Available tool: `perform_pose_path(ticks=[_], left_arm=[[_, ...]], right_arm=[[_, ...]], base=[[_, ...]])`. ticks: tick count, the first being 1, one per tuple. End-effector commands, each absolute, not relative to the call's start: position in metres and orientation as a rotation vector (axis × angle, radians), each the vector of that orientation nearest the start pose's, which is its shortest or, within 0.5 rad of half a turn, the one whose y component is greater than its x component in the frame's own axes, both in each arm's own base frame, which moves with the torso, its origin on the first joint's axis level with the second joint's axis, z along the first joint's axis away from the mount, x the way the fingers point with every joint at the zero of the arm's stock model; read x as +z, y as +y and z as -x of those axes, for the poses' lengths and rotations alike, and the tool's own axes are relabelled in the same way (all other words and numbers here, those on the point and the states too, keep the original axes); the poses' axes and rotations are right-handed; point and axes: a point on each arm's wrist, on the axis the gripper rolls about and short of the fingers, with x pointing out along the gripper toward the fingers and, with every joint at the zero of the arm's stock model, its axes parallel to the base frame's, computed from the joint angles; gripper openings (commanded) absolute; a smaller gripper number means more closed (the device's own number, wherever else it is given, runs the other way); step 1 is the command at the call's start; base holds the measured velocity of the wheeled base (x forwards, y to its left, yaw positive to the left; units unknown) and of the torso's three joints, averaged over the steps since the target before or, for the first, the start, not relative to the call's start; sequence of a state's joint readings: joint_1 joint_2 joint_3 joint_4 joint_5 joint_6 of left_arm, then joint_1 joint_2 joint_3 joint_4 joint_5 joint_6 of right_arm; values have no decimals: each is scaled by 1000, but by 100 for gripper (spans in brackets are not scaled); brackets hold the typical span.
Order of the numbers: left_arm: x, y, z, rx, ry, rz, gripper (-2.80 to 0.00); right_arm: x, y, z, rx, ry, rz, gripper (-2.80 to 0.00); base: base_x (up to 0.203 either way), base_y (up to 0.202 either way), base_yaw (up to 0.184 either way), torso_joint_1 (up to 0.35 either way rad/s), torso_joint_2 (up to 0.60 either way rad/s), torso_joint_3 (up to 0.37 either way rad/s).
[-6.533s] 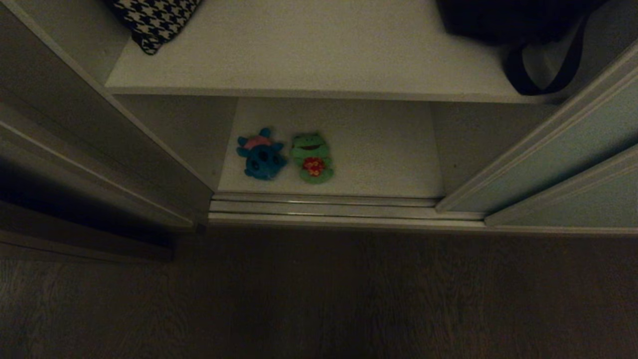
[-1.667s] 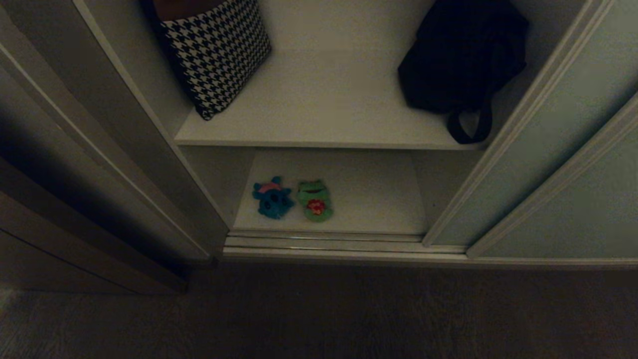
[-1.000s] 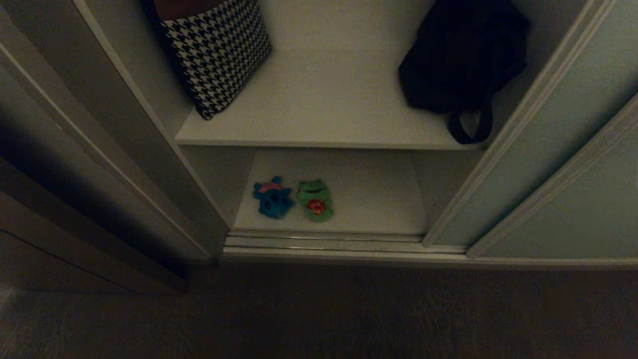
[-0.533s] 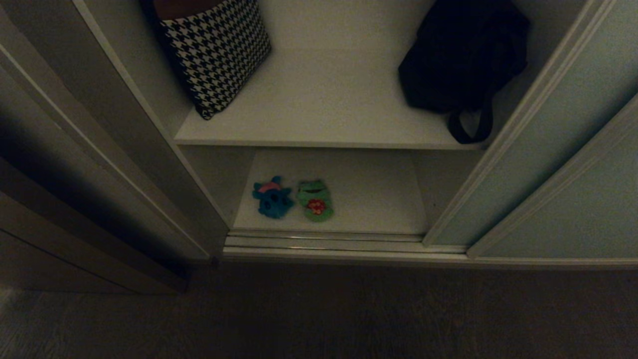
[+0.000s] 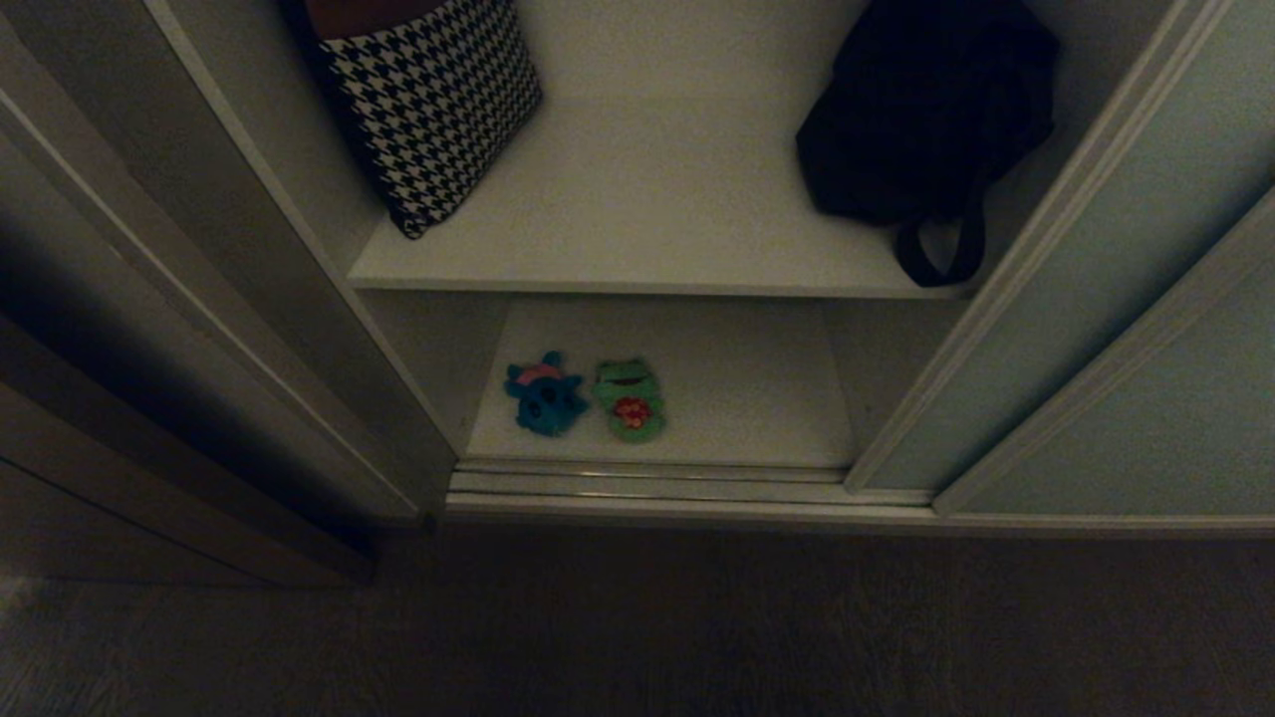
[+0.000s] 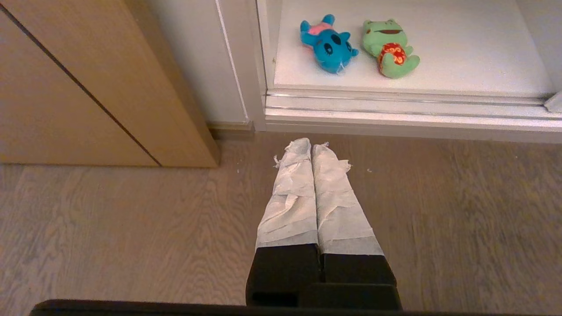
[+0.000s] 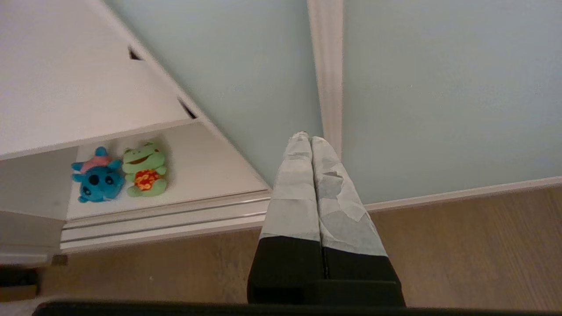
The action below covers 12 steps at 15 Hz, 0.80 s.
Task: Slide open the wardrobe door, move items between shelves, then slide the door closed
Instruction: Close the door
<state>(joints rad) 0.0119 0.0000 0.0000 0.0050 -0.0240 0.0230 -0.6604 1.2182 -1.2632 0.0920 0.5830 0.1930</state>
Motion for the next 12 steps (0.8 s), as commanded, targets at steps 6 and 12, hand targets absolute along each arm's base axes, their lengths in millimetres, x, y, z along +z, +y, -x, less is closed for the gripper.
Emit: perform_pose_path(ticks=[6, 12], left_arm=[[75, -1, 23, -12, 6, -23, -280], [75, -1, 23, -12, 6, -23, -280]], right_arm=[[345, -119, -173, -84, 80, -257, -280], [335, -134, -197, -76, 62, -248, -280]], base=[[0, 0, 0, 0, 0, 0], [0, 0, 0, 0, 0, 0]])
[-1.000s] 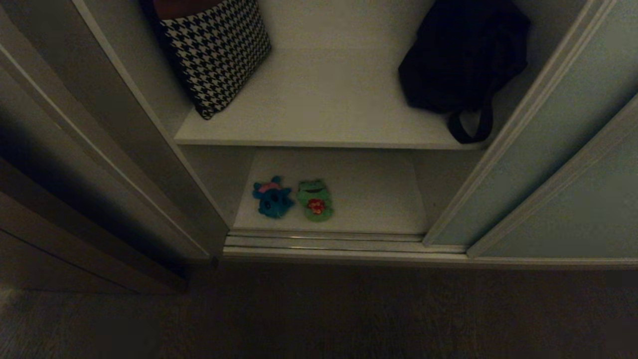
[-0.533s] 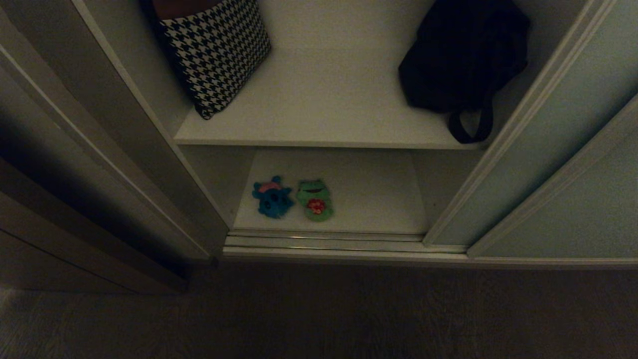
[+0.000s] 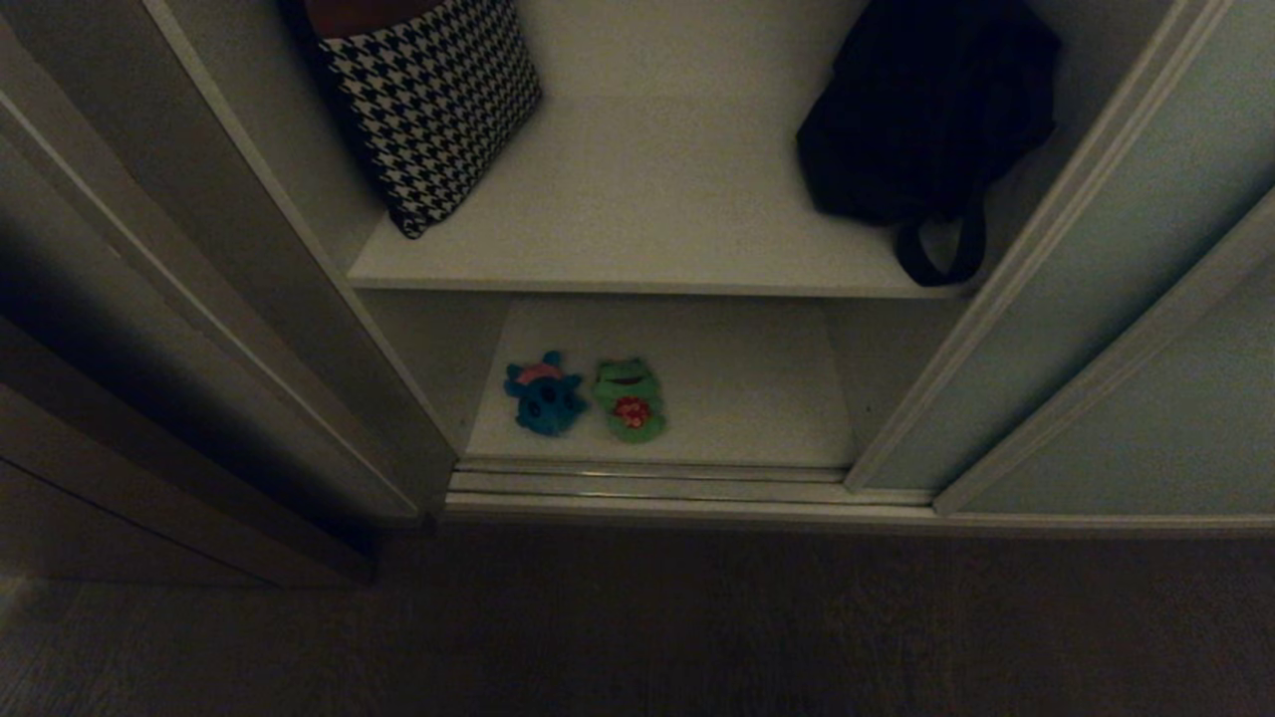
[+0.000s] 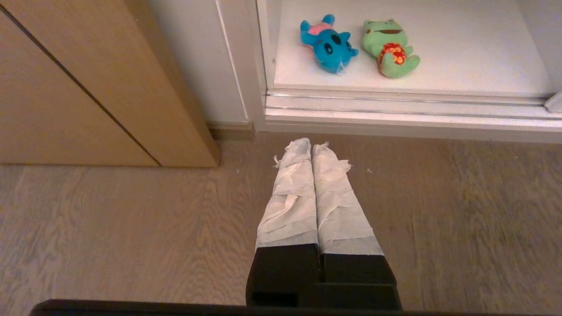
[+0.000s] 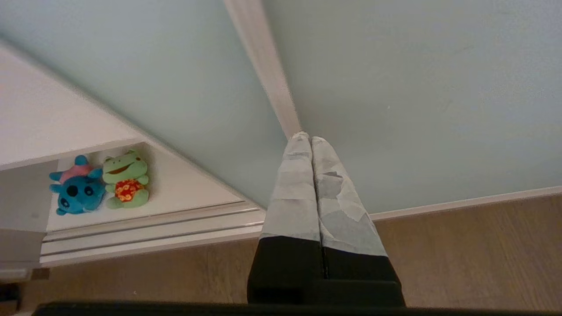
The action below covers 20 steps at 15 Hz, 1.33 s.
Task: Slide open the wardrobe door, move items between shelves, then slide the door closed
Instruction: Close the door
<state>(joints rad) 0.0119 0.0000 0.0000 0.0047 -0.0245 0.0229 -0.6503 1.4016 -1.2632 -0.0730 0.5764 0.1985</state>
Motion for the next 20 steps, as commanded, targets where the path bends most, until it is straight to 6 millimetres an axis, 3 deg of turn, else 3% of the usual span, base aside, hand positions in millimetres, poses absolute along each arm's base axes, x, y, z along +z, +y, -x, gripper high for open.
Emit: perform_pose_path(ticks=[1, 12, 20], left_arm=[[75, -1, 23, -12, 6, -23, -280], [75, -1, 23, -12, 6, -23, -280], [75, -1, 23, -12, 6, -23, -280]], right_arm=[[334, -135, -200, -72, 65, -250, -280], [323, -137, -236, -57, 45, -231, -280], [316, -144, -248, -70, 48, -231, -280]], base=[[0, 0, 0, 0, 0, 0], [0, 0, 0, 0, 0, 0], [0, 0, 0, 0, 0, 0]])
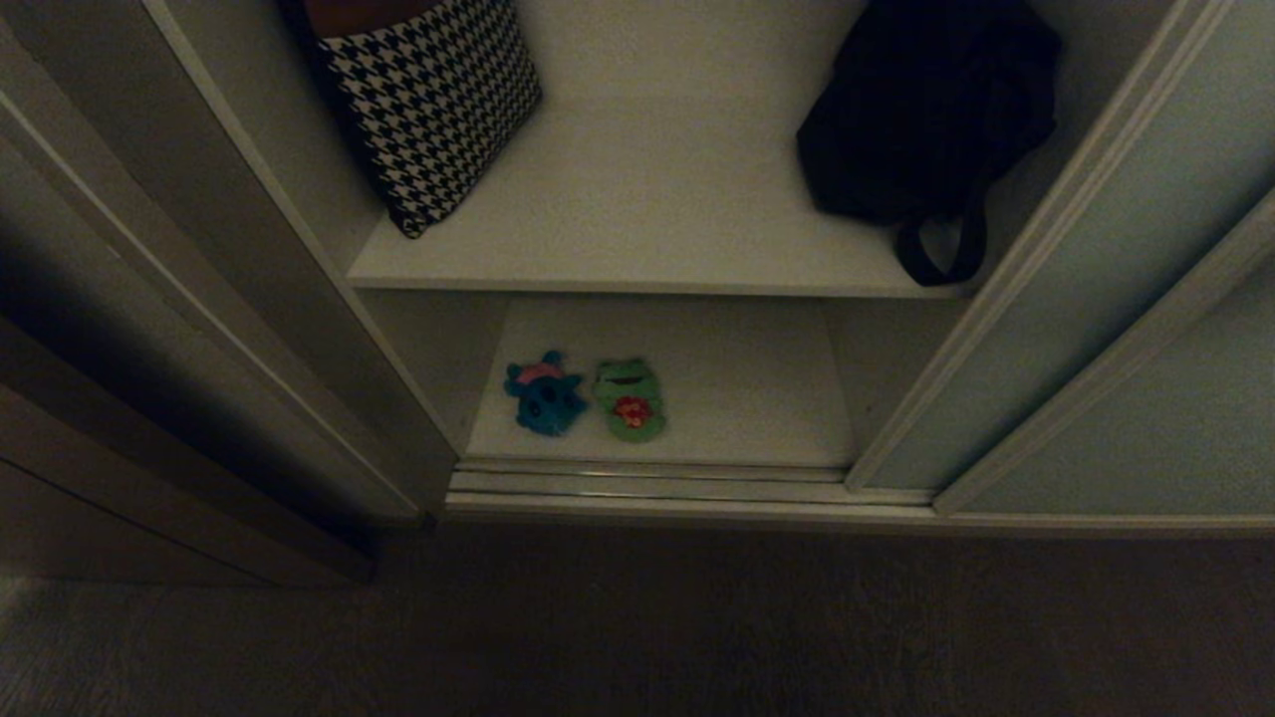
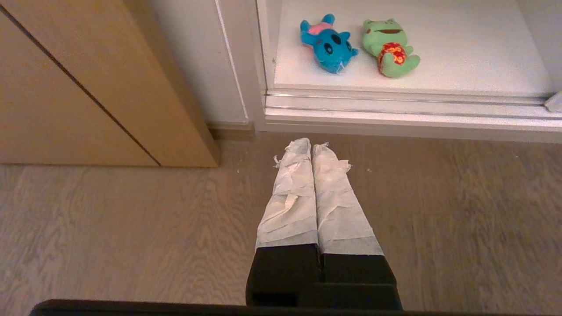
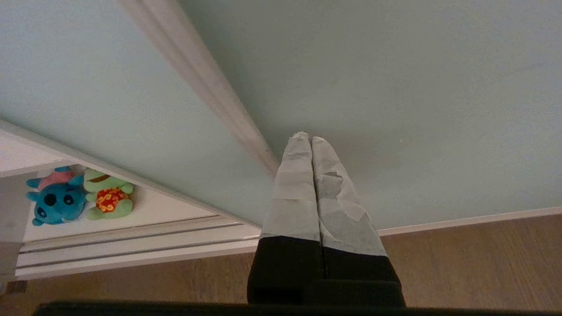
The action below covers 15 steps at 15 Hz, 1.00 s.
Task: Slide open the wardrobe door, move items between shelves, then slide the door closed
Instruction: Close the door
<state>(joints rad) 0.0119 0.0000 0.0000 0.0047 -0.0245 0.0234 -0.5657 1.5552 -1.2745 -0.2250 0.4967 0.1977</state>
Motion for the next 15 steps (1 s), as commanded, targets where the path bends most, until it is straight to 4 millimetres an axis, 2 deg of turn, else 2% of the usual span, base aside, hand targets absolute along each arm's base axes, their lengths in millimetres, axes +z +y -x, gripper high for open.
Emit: perform_pose_path(ticks=[1, 6, 11, 15], left_arm=[[75, -1, 23, -12, 6, -23, -280], [75, -1, 23, -12, 6, -23, -280], [75, -1, 23, -12, 6, -23, -280], [75, -1, 23, -12, 6, -23, -280]], right_arm=[[317, -142, -250, -60, 46, -229, -280], [317, -134, -256, -41, 31, -217, -280], [323, -108, -256, 29, 19, -205, -280], [319, -76, -257, 79, 36, -204, -280]], base=[[0, 0, 0, 0, 0, 0], [0, 0, 0, 0, 0, 0], [0, 0, 0, 0, 0, 0], [0, 0, 0, 0, 0, 0]])
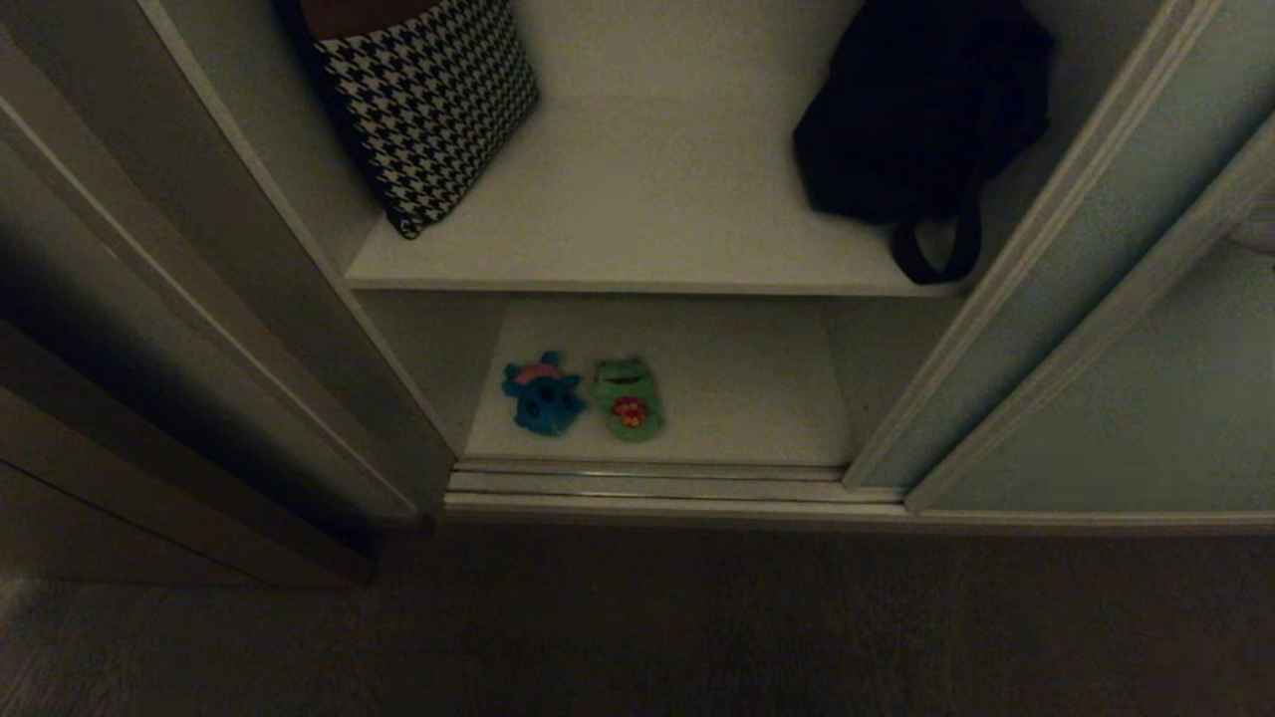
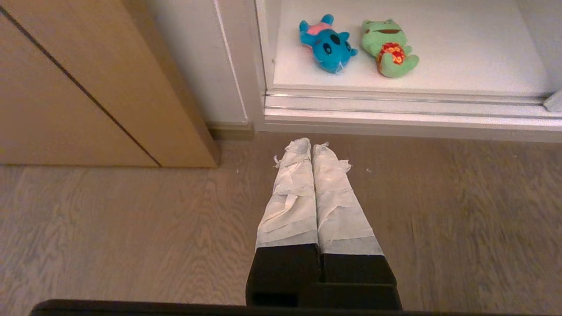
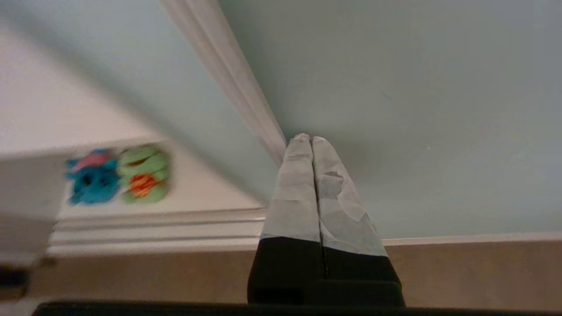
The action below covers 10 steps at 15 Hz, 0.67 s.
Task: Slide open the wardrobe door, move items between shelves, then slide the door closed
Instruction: Close the door
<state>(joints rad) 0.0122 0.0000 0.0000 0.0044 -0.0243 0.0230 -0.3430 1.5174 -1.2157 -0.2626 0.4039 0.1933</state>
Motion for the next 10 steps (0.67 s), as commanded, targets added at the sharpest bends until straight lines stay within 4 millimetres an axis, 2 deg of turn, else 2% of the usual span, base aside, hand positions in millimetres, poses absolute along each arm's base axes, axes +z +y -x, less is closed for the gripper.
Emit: perform_pose_path(ticks=[1, 7, 10], left_arm=[[75, -1, 23, -12, 6, -23, -280], [75, -1, 23, -12, 6, -23, -280], [75, -1, 23, -12, 6, -23, -280]], right_arm=[[320, -64, -255, 105, 35, -202, -280], [328, 18, -217, 342, 0, -151, -280], [323, 22, -185, 349, -21, -75, -280]], base=[[0, 0, 0, 0, 0, 0], [0, 0, 0, 0, 0, 0], [0, 0, 0, 0, 0, 0]])
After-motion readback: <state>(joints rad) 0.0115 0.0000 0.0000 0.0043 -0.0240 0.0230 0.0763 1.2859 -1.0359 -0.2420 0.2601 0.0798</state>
